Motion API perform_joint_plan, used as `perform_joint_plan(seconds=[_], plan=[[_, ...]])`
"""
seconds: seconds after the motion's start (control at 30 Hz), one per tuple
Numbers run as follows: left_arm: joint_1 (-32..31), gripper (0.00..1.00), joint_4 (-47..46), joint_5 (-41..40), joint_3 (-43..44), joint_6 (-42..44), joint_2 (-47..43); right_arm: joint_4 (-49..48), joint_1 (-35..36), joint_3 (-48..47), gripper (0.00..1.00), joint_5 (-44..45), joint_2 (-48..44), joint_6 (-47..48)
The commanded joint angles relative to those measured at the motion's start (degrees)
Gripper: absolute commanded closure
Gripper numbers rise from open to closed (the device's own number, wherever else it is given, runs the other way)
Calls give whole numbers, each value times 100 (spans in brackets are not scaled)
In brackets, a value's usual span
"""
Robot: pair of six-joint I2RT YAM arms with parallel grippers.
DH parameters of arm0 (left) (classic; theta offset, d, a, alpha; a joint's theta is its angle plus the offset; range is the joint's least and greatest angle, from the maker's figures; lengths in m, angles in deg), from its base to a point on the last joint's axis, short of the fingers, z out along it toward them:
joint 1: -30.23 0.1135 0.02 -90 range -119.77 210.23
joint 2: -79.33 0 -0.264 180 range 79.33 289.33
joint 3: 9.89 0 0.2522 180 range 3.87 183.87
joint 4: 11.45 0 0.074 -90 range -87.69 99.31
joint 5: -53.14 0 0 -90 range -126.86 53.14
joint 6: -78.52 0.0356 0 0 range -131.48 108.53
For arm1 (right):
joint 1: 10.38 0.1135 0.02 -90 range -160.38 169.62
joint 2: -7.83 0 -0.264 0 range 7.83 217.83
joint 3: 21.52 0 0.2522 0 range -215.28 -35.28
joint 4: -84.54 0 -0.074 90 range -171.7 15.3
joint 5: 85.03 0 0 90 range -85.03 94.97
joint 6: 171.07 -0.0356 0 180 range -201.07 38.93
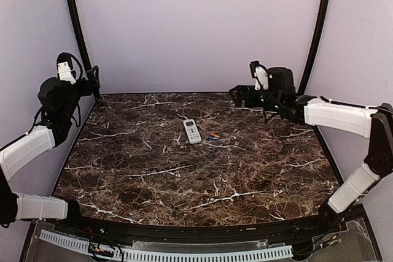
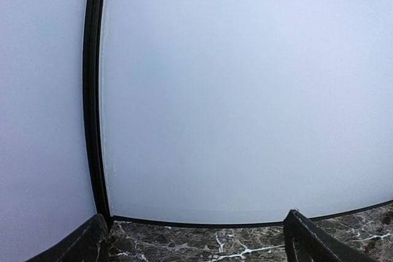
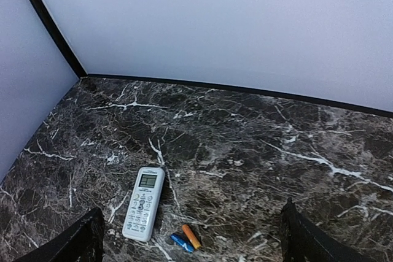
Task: Load the batteries into the remote control
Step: Pick up the remote control from the center of the board.
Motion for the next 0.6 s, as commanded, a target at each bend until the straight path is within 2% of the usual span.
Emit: perform_joint_plan(seconds=[0.0, 0.1, 0.2, 0.27, 0.37, 0.57], plan=[[-101, 3, 848, 922, 32, -543, -299, 1720, 745, -1232, 5, 896, 1223, -166], [-167, 7, 846, 1100, -42, -817, -390, 2341, 1179, -2107, 3, 1258, 2128, -166], [-215, 10, 1125, 940, -35, -1074, -394, 3020, 1475, -3100, 1, 1312, 3086, -231], [-245, 10, 1539, 886, -43, -1185, -417, 3488, 1668, -3863, 1, 1374, 3741, -218], [-313, 10, 1495, 1005, -261, -1184, -547, 4137, 1886, -4958, 1, 1605, 4533, -250], [-365, 10, 1316, 1345, -339, -1403, -713, 4740, 1924, -5860, 2, 1602, 5416, -536]])
